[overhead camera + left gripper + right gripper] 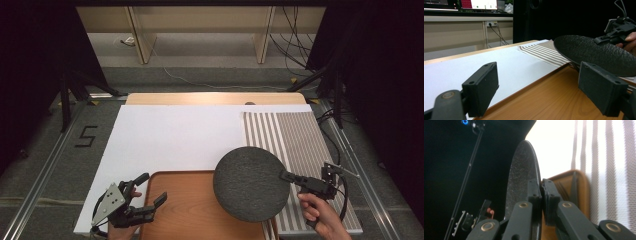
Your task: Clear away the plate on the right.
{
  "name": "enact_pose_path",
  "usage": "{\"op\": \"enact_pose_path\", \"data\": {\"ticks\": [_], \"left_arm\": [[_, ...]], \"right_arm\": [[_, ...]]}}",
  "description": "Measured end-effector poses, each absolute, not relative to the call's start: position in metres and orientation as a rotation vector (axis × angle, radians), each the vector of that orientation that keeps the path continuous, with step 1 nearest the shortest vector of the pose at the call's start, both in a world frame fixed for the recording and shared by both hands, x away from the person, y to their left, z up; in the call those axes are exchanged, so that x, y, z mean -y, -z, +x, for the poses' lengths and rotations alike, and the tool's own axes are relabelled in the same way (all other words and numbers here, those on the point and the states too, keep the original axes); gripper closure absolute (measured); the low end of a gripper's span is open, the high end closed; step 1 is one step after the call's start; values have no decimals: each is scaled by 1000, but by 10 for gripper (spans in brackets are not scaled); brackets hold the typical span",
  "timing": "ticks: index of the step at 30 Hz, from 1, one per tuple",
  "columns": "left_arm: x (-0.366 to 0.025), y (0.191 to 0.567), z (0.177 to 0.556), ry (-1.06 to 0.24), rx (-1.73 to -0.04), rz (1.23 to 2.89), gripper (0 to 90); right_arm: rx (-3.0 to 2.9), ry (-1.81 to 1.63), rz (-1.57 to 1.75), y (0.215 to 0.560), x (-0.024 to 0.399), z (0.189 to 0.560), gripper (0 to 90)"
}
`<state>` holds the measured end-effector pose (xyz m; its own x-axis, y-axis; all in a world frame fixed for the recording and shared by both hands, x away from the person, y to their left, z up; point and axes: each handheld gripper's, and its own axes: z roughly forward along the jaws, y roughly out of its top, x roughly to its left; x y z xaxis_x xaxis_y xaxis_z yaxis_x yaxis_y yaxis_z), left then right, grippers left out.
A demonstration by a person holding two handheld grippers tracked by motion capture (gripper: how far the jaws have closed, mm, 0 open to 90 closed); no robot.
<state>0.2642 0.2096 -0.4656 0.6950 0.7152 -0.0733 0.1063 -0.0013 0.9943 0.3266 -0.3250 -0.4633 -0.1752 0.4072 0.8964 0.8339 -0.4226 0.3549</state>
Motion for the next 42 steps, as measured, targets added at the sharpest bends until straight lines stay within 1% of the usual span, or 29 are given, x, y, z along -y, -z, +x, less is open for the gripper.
{"op": "enact_pose_path", "data": {"ticks": [11,42], "left_arm": [[-210,465,264,-549,-706,1519,163],[-209,467,264,-544,-702,1527,162]], "right_arm": [[1486,1537,-1671,471,286,329,869],[1674,1373,-1602,486,224,331,859]]}}
